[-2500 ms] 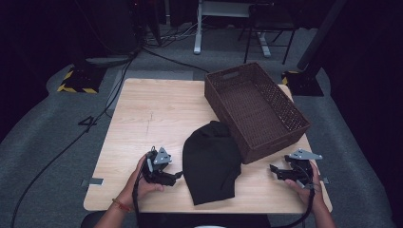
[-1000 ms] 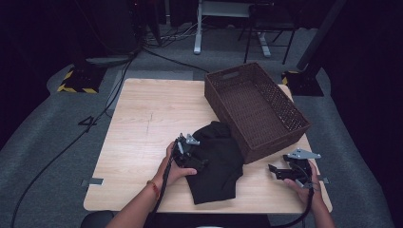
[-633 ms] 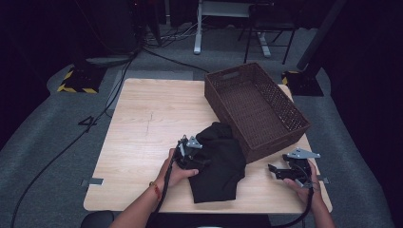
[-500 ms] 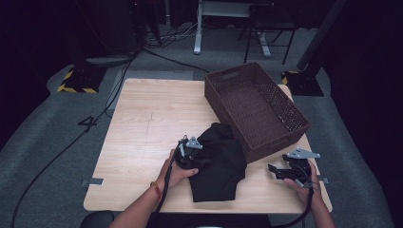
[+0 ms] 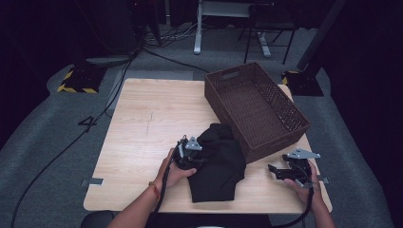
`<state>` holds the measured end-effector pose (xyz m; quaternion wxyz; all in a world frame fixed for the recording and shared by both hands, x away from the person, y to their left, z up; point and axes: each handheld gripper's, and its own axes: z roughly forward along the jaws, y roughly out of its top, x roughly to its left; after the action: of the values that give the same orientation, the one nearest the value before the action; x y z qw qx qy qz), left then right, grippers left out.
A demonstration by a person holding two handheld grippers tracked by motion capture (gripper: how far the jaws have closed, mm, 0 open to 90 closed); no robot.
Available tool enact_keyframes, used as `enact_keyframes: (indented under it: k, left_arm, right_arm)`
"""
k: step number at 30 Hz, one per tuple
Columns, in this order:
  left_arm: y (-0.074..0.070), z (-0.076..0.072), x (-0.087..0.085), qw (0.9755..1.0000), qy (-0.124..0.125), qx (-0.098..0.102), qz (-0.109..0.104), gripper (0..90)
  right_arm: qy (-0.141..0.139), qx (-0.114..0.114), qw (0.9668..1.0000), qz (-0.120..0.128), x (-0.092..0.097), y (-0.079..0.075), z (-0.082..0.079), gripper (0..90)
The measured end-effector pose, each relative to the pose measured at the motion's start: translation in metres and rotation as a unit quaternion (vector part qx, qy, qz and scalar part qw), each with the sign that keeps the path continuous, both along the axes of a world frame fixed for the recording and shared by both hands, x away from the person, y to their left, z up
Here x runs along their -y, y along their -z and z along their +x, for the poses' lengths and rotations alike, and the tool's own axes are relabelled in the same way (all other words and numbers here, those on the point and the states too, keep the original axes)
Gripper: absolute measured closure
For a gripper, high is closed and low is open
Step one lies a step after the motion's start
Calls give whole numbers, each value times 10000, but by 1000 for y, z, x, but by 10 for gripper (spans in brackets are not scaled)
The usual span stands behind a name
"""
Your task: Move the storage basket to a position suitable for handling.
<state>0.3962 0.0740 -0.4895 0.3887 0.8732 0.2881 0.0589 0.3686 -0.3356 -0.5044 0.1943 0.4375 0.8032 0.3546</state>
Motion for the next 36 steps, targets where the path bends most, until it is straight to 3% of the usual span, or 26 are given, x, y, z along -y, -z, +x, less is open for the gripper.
enact_keyframes:
  k: [2, 3, 4, 10, 18, 20, 23, 25, 29, 31, 36]
  left_arm:
    - [0, -1, 2, 9997, -140, -206, 78, 299]
    - [0, -2, 3, 9995, -202, -226, 57, 207]
    - [-1, -4, 4, 9993, -259, -268, 36, 176]
    - [0, -11, 20, 9988, -288, -215, 326, 90]
    - [9, -13, 34, 9992, -237, -196, 272, 40]
    - [9, -15, 37, 9991, -256, -150, 302, 61]
    - [9, -17, 40, 9999, -120, -80, 61, 250]
    - [10, -17, 40, 9998, -1, -140, -104, 378]
    - [10, -15, 39, 9994, 134, -212, -241, 526]
    - [9, -15, 39, 9994, 193, -147, -227, 605]
    - [8, -14, 37, 9992, 296, -66, -250, 678]
  right_arm:
    - [0, 0, 10000, 1, 0, 0, 0, 186]
    - [0, 0, 10000, 1, 0, 0, 0, 186]
    - [0, 0, 10000, 0, 0, 0, 0, 186]
    - [0, 1, 10000, 1, 0, 0, 0, 186]
    - [-2, 0, 10000, -1, 0, 0, 0, 186]
    - [-4, 0, 10000, -1, 0, 0, 0, 186]
    - [-15, 7, 10000, -2, 0, 0, 1, 186]
    - [-14, 7, 10000, -3, 0, 0, 1, 186]
    - [-14, 7, 10000, -3, 0, 0, 0, 186]
    - [-16, 7, 10000, -3, 0, 0, 1, 186]
    - [-22, 5, 10000, -3, 0, 0, 0, 186]
